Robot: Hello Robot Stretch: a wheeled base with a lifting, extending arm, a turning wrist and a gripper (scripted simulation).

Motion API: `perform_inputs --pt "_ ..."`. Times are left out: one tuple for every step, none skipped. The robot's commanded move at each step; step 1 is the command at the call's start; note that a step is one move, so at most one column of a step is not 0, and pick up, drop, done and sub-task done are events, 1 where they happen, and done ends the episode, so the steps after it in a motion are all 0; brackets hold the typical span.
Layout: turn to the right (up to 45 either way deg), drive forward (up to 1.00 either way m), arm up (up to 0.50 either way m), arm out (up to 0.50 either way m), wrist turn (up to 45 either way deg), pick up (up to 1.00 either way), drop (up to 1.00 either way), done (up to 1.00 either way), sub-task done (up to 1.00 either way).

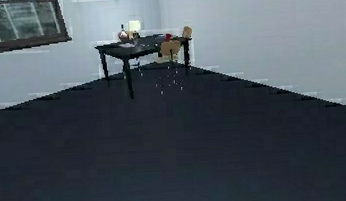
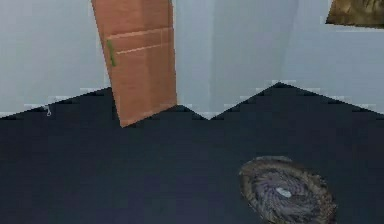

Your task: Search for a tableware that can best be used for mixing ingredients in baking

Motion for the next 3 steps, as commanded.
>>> perform_inputs --pt "0.0 1.0 0.0 0.0 0.0 0.0 0.0 0.0 0.0" --pt "0.0 1.0 0.0 0.0 0.0 0.0 0.0 0.0 0.0" --pt "-3.0 0.0 0.0 0.0 0.0 0.0 0.0 0.0 0.0"
